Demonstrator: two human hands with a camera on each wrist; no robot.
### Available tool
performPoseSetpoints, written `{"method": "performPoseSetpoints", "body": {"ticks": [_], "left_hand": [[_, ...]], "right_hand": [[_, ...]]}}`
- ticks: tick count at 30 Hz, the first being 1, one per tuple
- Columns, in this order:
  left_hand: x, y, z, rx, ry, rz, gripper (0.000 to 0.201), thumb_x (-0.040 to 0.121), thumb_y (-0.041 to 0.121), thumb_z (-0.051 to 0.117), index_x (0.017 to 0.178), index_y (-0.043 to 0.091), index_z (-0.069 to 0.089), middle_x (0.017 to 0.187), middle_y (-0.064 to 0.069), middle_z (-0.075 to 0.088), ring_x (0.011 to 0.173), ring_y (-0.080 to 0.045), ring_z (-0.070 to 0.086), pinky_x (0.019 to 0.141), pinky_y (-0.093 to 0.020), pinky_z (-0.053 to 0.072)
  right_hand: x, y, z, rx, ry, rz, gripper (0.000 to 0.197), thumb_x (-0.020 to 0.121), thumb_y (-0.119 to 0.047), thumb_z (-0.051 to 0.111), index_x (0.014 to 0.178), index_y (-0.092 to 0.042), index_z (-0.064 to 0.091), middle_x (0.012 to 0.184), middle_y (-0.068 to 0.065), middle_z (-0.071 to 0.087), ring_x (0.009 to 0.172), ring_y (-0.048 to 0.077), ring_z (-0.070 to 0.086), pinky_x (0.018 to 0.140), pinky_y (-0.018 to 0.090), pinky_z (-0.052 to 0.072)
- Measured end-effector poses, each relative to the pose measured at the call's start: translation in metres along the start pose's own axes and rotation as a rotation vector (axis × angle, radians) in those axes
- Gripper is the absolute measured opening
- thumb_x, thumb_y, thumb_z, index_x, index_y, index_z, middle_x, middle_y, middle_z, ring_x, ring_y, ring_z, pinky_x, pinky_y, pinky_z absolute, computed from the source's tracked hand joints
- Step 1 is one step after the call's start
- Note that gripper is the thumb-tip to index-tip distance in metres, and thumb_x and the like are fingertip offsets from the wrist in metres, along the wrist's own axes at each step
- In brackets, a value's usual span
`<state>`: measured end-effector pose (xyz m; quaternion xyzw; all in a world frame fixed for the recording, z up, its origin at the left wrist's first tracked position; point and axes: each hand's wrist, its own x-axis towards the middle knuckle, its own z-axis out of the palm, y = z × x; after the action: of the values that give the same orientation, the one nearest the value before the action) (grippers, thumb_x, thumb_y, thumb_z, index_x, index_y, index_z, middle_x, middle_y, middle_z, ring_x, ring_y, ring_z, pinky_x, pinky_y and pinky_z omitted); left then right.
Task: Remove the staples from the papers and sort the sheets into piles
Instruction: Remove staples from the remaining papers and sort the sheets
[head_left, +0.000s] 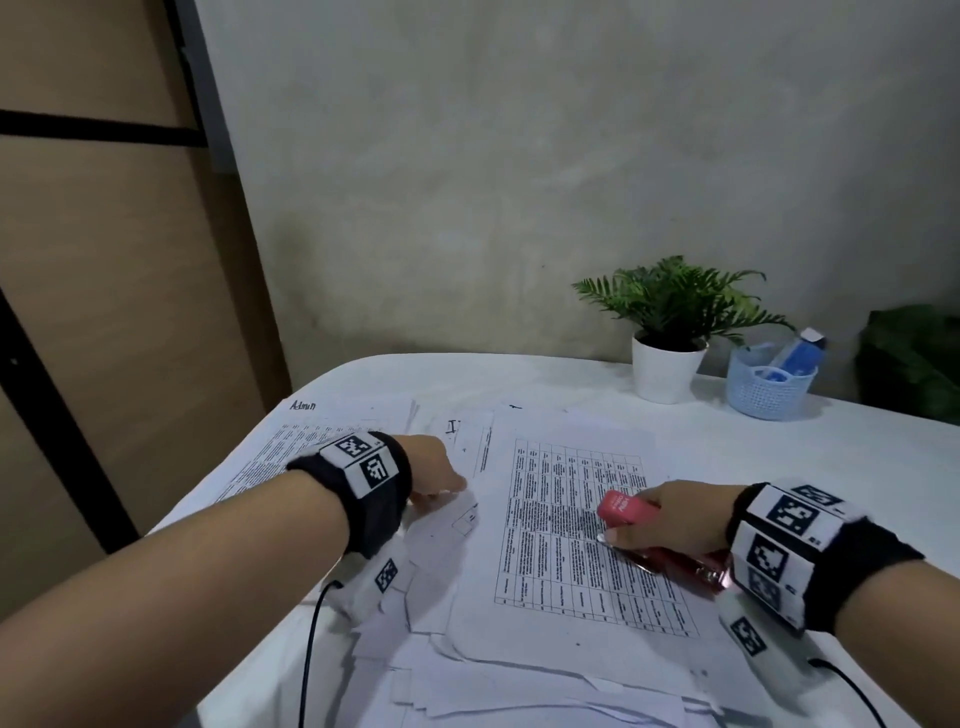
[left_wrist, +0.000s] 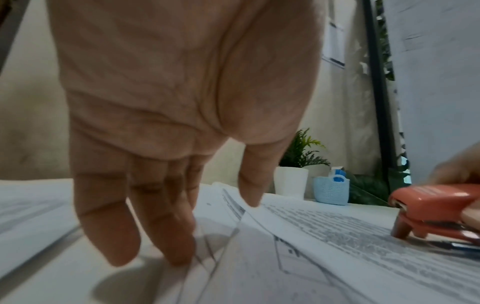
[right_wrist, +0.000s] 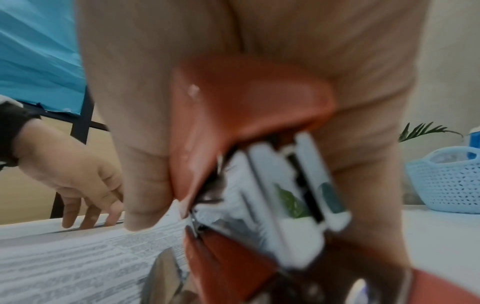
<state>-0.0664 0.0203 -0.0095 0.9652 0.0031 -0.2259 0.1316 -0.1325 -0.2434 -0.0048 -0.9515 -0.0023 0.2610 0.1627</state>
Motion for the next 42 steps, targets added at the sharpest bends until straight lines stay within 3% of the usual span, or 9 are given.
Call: {"method": "performPoseSetpoints", "body": {"ticks": [3,8,18,22,25,28,33,38,42], "left_hand": [[0.005,0.001,0.0,-0.172,-0.032,-0.044,0.026,0.094,0.027,0.055,0.077,0.007,0.057,0.091,-0.009,0.062,0.077,-0.025,0.062,0.086,-0.038,0.054],[0.012,0.003,-0.009,-0.309,-0.081,-0.072,0.021,0.091,0.023,0.063,0.079,0.005,0.06,0.068,-0.004,0.063,0.052,-0.015,0.055,0.057,-0.023,0.048],[0.031,0.011,-0.004,-0.367,-0.073,-0.073,0.021,0.083,0.023,0.069,0.08,0.004,0.06,0.076,-0.012,0.057,0.067,-0.025,0.055,0.067,-0.03,0.053],[0.024,0.028,-0.004,0.0,0.014,0.01,0.05,0.081,0.043,0.061,0.112,0.003,0.059,0.112,-0.009,0.064,0.095,-0.025,0.062,0.089,-0.031,0.052],[0.021,0.035,-0.007,0.092,0.123,0.088,0.051,0.084,0.034,0.06,0.126,0.006,0.053,0.121,-0.005,0.06,0.107,-0.023,0.059,0.091,-0.031,0.048],[0.013,0.03,-0.012,-0.04,0.136,0.151,0.033,0.083,0.023,0.064,0.113,0.01,0.058,0.109,-0.004,0.064,0.097,-0.022,0.064,0.078,-0.028,0.055],[-0.015,0.013,-0.036,-0.522,0.242,0.387,0.015,0.088,0.008,0.065,0.1,0.016,0.064,0.098,-0.004,0.071,0.083,-0.02,0.066,0.069,-0.029,0.054],[-0.047,-0.006,-0.042,-0.969,0.183,0.576,0.031,0.09,0.002,0.057,0.12,0.008,0.06,0.112,-0.011,0.07,0.099,-0.027,0.068,0.083,-0.033,0.058],[-0.059,-0.014,-0.029,-1.15,0.326,0.647,0.028,0.093,0.007,0.052,0.119,0.008,0.061,0.112,-0.01,0.071,0.094,-0.02,0.071,0.079,-0.028,0.058]], "right_hand": [[0.002,0.001,0.0,-0.023,0.016,-0.014,0.047,0.077,-0.065,0.056,0.106,-0.027,0.061,0.093,-0.005,0.069,0.08,0.01,0.066,0.081,0.025,0.053],[0.003,0.001,0.002,-0.055,0.029,-0.033,0.048,0.077,-0.066,0.054,0.103,-0.026,0.061,0.093,-0.006,0.068,0.079,0.01,0.063,0.082,0.025,0.051],[0.009,0.009,0.0,-0.068,0.035,-0.059,0.046,0.078,-0.066,0.053,0.1,-0.026,0.061,0.095,-0.004,0.067,0.08,0.011,0.062,0.08,0.024,0.049],[0.01,0.009,0.0,-0.106,0.04,-0.07,0.051,0.08,-0.066,0.051,0.106,-0.024,0.061,0.1,-0.002,0.067,0.088,0.014,0.064,0.081,0.025,0.049],[0.012,0.01,0.001,-0.11,0.02,-0.072,0.05,0.079,-0.067,0.051,0.104,-0.025,0.06,0.097,-0.003,0.067,0.086,0.013,0.064,0.081,0.025,0.05],[0.01,0.011,-0.001,-0.086,0.023,-0.082,0.042,0.079,-0.066,0.052,0.094,-0.026,0.06,0.093,-0.004,0.066,0.082,0.012,0.062,0.078,0.024,0.048],[0.001,0.02,-0.02,0.166,0.162,-0.083,0.037,0.083,-0.061,0.053,0.095,-0.027,0.06,0.085,-0.003,0.068,0.065,0.01,0.061,0.064,0.023,0.052],[-0.002,0.025,-0.034,1.009,0.27,-0.286,0.046,0.073,-0.049,0.065,0.098,-0.011,0.06,0.072,0.005,0.065,0.063,0.022,0.057,0.064,0.033,0.048],[-0.007,0.02,-0.032,1.263,0.216,-0.336,0.042,0.066,-0.04,0.067,0.093,-0.009,0.058,0.066,0.007,0.064,0.061,0.023,0.055,0.063,0.034,0.049]]}}
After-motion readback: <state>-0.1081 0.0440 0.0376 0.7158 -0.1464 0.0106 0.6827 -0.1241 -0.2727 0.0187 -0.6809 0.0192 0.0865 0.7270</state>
